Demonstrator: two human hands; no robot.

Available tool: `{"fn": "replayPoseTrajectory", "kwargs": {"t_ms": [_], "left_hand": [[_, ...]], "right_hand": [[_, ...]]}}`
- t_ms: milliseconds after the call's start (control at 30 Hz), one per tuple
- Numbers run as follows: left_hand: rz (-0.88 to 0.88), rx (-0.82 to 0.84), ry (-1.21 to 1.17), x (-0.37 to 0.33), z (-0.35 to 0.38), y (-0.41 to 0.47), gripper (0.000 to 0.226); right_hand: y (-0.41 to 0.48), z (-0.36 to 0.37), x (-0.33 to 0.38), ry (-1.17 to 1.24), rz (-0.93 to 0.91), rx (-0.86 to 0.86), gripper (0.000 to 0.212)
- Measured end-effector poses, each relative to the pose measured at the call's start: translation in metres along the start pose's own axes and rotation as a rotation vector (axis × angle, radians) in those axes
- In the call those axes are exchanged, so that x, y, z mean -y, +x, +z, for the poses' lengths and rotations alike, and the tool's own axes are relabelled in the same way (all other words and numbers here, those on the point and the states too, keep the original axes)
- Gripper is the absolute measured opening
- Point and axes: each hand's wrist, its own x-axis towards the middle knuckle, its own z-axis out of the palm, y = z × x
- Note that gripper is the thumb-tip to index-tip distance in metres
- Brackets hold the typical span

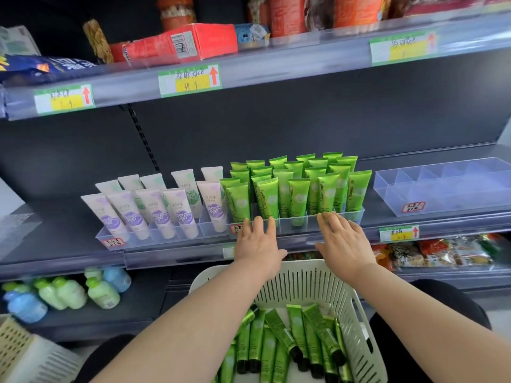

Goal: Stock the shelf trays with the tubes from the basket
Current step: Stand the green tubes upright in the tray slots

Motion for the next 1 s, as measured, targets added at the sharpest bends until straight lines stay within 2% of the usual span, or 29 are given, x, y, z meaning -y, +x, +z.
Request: {"fn": "replayPoseTrajectory", "kwargs": {"t_ms": [1000], "left_hand": [[-0.017,-0.036,0.004,-0.004,-0.004,0.090,0.086]], "right_hand": [[0.094,0.005,-0.019,0.106,0.047,0.045,0.059]]}}
